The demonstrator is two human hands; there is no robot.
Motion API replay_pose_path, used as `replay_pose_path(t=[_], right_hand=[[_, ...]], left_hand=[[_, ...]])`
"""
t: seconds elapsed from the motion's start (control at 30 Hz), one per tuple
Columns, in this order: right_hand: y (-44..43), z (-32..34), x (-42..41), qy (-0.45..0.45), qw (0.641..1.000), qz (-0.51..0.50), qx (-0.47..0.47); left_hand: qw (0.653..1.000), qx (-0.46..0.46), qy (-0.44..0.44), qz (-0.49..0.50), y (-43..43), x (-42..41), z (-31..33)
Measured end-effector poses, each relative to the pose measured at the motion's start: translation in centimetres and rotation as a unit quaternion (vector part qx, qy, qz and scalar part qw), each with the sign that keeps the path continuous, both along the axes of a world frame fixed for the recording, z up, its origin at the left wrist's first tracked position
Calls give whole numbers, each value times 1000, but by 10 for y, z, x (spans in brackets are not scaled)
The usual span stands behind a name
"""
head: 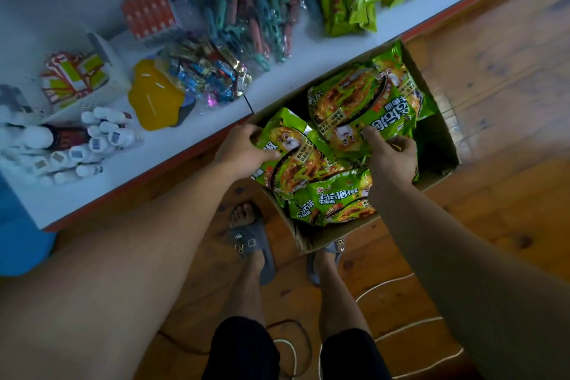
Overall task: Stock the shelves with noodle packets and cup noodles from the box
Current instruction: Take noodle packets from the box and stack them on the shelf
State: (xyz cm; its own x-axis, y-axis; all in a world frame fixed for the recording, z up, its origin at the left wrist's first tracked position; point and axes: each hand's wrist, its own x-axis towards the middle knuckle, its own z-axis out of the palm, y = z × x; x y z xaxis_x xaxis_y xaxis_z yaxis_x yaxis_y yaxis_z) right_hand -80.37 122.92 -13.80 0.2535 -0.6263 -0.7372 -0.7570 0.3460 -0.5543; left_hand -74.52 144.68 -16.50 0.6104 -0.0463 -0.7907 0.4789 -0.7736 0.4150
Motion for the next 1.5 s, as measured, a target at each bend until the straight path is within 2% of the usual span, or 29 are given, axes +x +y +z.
replay_pose_path(t=[0.1, 0.4, 0.6, 0.83, 1.07, 1.13, 1.27, 1.43, 1.5], right_hand=[[2, 23, -5, -30, 999, 25, -15], [34, 135, -18, -148, 986, 68, -42], [62, 231, -32, -192, 956, 197, -106], [95, 346, -37, -277, 876, 365, -153], [127, 469, -34, -392, 809, 414, -143], [141, 503, -29, -438, 778, 429, -138], [178, 574, -21, -510, 717, 453, -144], [223, 643, -10, -582, 660, 461, -114], [241, 665, -7, -605, 648, 454, -92]], left_hand=[[1000, -17, -11, -4, 11, -11, 22], [992, -62, -78, 80, 57, -34, 129], [979, -89, -133, 125, 92, -48, 224], [955, -99, -228, 159, 135, -75, 340], [910, -84, -352, 204, 184, -116, 466], [894, -70, -389, 210, 201, -127, 502], [852, -42, -467, 232, 238, -144, 577], [804, -15, -537, 255, 281, -160, 660], [788, -10, -558, 259, 297, -165, 686]])
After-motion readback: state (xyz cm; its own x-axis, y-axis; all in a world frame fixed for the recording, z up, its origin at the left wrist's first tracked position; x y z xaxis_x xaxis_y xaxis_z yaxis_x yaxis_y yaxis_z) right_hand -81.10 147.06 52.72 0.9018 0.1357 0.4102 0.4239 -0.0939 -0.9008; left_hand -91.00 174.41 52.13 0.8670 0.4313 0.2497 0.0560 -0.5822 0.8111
